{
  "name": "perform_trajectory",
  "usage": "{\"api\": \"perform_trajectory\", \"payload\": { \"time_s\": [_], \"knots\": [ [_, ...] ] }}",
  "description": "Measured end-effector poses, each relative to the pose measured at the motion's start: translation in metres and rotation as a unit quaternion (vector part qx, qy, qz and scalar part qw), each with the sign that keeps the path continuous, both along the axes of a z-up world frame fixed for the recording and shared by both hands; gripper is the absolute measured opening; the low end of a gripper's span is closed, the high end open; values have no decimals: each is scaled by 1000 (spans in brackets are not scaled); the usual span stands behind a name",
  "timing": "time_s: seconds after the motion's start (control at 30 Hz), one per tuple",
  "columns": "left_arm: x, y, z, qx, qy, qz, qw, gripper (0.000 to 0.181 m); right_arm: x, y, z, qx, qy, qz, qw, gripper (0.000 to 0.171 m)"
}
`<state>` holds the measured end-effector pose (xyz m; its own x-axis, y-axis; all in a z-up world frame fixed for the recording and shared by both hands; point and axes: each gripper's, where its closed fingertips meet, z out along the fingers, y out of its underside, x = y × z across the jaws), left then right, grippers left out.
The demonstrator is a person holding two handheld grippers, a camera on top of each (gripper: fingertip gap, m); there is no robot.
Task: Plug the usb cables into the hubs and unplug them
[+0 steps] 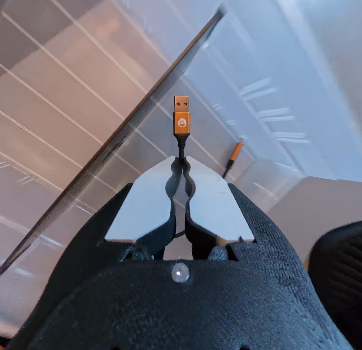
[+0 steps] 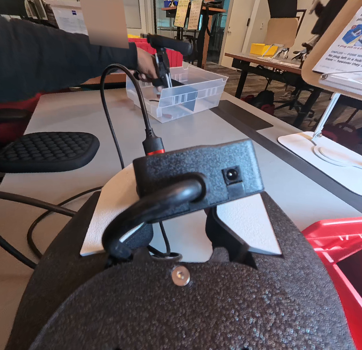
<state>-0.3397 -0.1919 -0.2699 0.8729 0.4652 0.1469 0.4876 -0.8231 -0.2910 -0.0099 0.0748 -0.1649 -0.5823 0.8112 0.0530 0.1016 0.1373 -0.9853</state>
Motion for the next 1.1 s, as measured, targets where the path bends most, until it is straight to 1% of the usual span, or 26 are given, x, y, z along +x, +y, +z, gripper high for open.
{"api": "perform_trajectory", "payload": {
  "time_s": [0.03,0.17,0.23,0.33,0.4,0.43,0.5,0.57,0.67,0.73,0.8,0.87,0.93,1.0,1.1],
  "knots": [
    [3,3,14,15,7,-4,1000,4,0,0,1,-2,2,0,1000,66],
    [19,9,84,47,71,-39,996,4,2,0,4,5,7,0,1000,66],
    [38,18,124,68,100,-68,990,4,3,-1,6,10,15,-2,1000,66],
    [87,36,175,83,123,-140,979,4,4,1,10,16,26,-8,999,66],
    [133,50,196,90,113,-202,969,4,3,2,10,23,29,-13,999,66],
    [159,58,199,93,96,-238,962,4,3,2,9,29,28,-15,999,66],
    [209,72,192,94,60,-315,943,4,2,2,5,47,26,-20,998,66],
    [250,88,173,112,29,-373,920,4,0,2,0,64,18,-29,997,67],
    [293,114,133,163,-14,-421,892,4,-3,4,-9,101,9,-49,994,67],
    [307,130,102,192,-28,-432,881,4,-5,6,-14,124,4,-62,990,67],
    [314,143,72,208,-50,-422,881,4,-8,11,-18,138,-2,-76,988,67],
    [321,149,44,203,-71,-424,880,4,-11,18,-24,144,-14,-89,985,66],
    [328,153,23,190,-87,-427,880,4,-13,24,-30,141,-26,-95,985,66],
    [331,156,7,173,-75,-431,882,4,-15,27,-33,127,-34,-93,987,66],
    [334,162,-5,168,-30,-441,881,5,-14,28,-33,110,-33,-78,990,66]
  ]
}}
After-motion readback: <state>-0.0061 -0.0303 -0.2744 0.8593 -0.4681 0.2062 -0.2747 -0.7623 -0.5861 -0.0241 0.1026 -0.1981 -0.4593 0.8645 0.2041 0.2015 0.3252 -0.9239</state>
